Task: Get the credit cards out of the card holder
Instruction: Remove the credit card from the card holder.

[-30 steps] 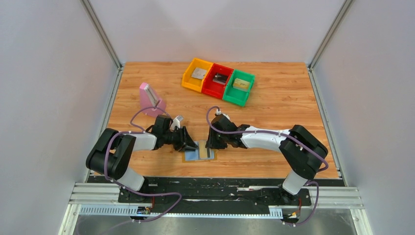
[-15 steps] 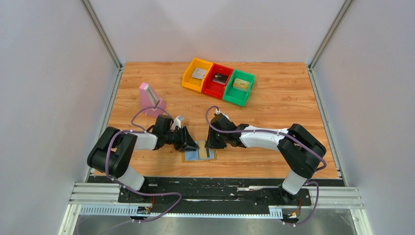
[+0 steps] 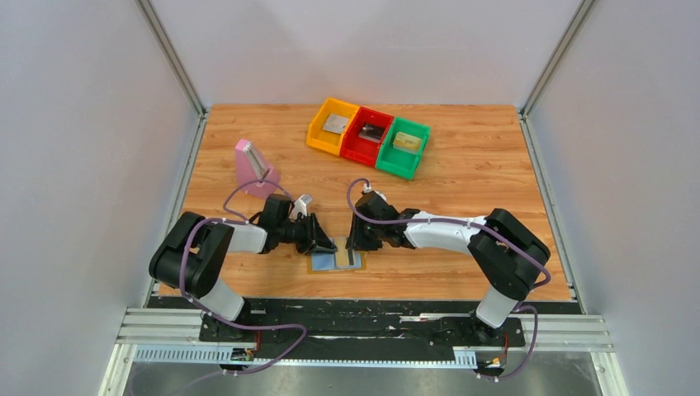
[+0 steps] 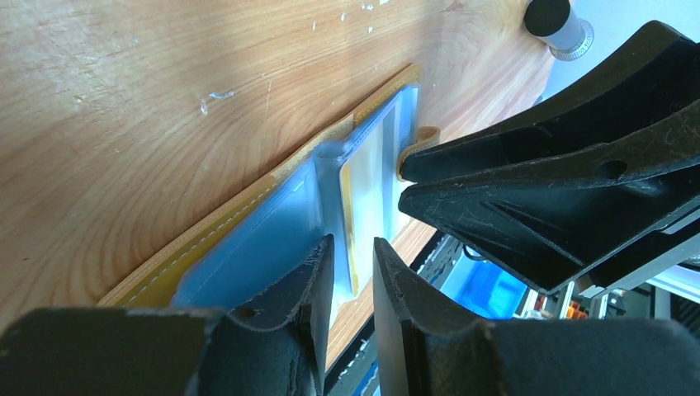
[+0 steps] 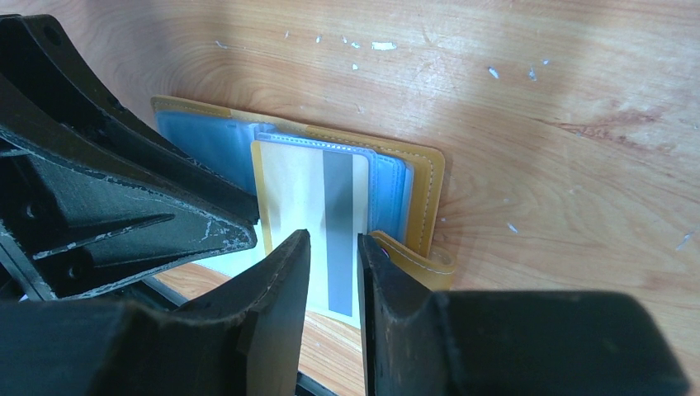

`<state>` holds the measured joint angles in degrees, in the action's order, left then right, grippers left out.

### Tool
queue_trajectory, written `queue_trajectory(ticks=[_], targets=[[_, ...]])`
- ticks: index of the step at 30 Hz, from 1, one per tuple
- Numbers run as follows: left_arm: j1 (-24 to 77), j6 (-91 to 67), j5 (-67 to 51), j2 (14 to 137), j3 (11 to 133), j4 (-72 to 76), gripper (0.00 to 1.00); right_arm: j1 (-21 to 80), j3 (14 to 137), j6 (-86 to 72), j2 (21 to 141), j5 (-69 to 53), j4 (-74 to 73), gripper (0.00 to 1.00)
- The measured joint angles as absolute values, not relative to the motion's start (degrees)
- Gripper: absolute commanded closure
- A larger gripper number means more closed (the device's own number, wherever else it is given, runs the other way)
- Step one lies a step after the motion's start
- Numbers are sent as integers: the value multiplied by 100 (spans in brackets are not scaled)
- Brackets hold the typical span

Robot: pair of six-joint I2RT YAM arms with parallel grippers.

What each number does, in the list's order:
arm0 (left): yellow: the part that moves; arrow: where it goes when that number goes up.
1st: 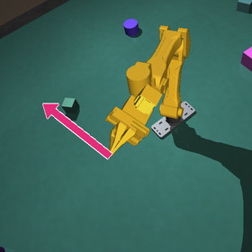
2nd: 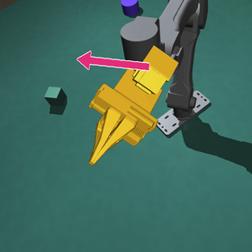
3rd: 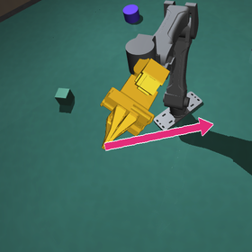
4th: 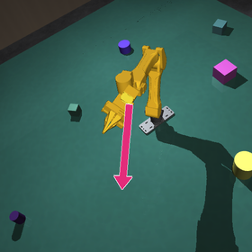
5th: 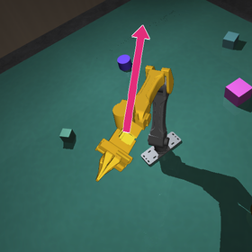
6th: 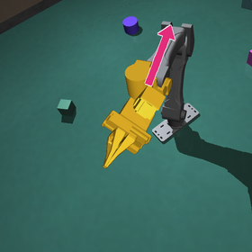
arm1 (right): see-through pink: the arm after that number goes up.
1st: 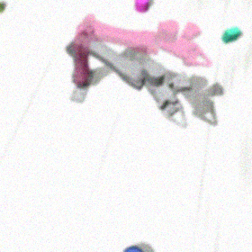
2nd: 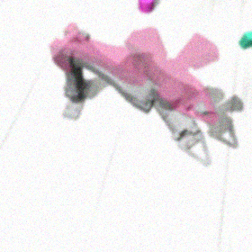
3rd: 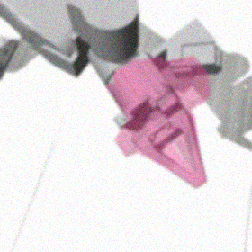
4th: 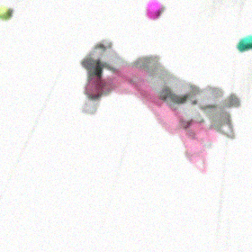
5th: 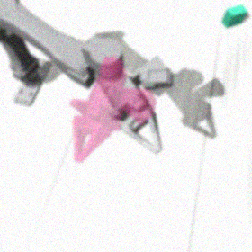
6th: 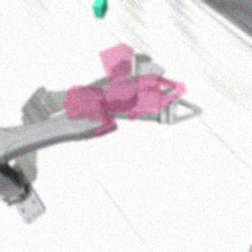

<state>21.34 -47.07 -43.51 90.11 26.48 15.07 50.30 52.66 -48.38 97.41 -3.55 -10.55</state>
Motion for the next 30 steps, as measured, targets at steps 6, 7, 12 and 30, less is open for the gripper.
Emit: queue_trajectory(ticks=[6,7,12,30], targets=[[2137,-4755,-4375,9048,2606,1625,69,5030,5266,-4842,9741,-362,-1052,71],[2137,-4768,-4388,9065,2600,1653,69,5033,5266,-4845,9741,-364,-1050,71],[2137,-4831,-4453,9174,2587,1776,75,5030,5266,-4856,9741,-370,-1048,71],[2134,-5122,-4539,9332,2512,2071,100,5009,5231,-4897,9743,-397,-1007,72]])
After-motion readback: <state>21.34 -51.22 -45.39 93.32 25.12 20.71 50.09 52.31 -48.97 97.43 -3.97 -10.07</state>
